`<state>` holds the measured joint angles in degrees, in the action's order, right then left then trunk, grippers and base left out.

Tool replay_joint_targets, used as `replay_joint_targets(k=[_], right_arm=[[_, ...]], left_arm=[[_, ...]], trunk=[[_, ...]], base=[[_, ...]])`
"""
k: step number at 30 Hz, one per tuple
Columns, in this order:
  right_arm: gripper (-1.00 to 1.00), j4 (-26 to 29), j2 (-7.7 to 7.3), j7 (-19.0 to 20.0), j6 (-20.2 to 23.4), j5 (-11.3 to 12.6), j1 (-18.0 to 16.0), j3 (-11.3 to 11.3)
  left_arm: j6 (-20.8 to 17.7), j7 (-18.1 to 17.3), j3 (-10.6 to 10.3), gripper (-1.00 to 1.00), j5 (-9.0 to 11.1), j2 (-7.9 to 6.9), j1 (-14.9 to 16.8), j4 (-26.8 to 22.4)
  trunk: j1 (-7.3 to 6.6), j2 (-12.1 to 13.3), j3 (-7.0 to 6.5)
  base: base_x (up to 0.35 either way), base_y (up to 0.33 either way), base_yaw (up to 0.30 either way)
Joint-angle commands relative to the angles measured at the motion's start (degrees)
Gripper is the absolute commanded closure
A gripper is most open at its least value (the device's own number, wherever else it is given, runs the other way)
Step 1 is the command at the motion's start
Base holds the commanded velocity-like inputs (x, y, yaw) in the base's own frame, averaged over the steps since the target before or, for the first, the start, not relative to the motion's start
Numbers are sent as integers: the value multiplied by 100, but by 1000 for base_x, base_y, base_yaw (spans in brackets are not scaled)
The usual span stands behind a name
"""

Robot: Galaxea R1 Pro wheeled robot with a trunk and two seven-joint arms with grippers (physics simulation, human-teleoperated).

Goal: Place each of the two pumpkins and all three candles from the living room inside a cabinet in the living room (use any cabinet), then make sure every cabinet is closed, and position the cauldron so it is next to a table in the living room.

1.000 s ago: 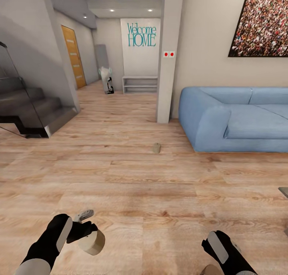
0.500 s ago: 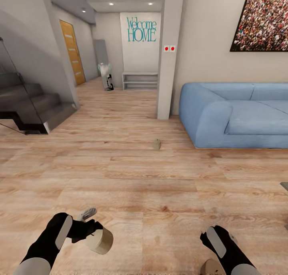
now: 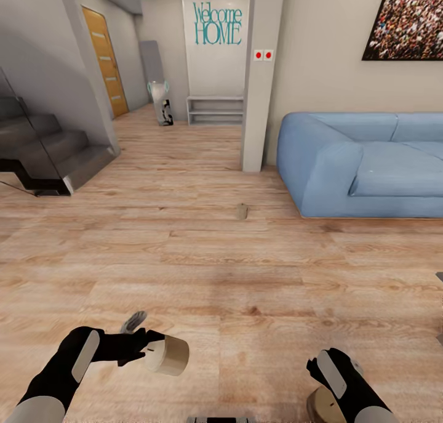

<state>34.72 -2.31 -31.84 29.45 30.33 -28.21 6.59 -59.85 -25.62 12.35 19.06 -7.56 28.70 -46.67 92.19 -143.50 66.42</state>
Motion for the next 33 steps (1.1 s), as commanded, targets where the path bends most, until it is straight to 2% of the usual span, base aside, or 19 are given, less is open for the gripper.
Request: replay_joint_targets(k=[1, 2, 3, 5, 6, 7, 9, 19, 27, 33], right_arm=[[-100, 0, -12, 8, 0, 7, 0, 0], [-100, 0, -16, 32, 0, 10, 0, 0], [-100, 0, -14, 102, 0, 9, 0, 0], [-100, 0, -4, 196, 0, 5, 0, 0], [-100, 0, -5, 215, 0, 4, 0, 0], [-100, 0, -13, 266, 0, 2, 0, 0], [-100, 0, -25, 335, -2, 0, 0, 0], [-100, -3, -43, 642, -19, -10, 0, 0], [-100, -48, -74, 653, -26, 4, 0, 10], [-100, -200, -251, 653, -35, 23, 0, 67]], left_arm=[[2, -292, -4, 100, -18, -26, 2, 0], [1, -546, -8, 100, -18, -42, 2, 0], [0, -993, -11, 100, -19, -103, 3, 0], [0, -1503, -18, 100, -26, -193, 3, 1], [0, -1611, -19, 100, -28, -209, 3, 1], [-1, -1876, -25, 100, -31, -240, 4, 2], [-1, -2103, -35, 100, -33, -259, 3, 4], [0, -2659, -65, 100, -33, -273, 4, 8], [-1, -2732, -76, 100, -42, -273, 0, 9], [1, -2731, -97, 100, -43, -265, -1, 9]], trunk=[[2, -2, 23], [5, -3, 45], [7, -4, 67], [13, -7, 112], [15, -8, 134], [18, -10, 156], [23, -12, 200], [49, -26, 422], [69, -36, 599], [85, -44, 732]], base=[[0, 0, 0], [0, 0, 0], [0, 0, 0], [0, 0, 0], [0, 0, 0], [0, 0, 0], [0, 0, 0], [0, 0, 0], [0, 0, 0], [0, 0, 0]])
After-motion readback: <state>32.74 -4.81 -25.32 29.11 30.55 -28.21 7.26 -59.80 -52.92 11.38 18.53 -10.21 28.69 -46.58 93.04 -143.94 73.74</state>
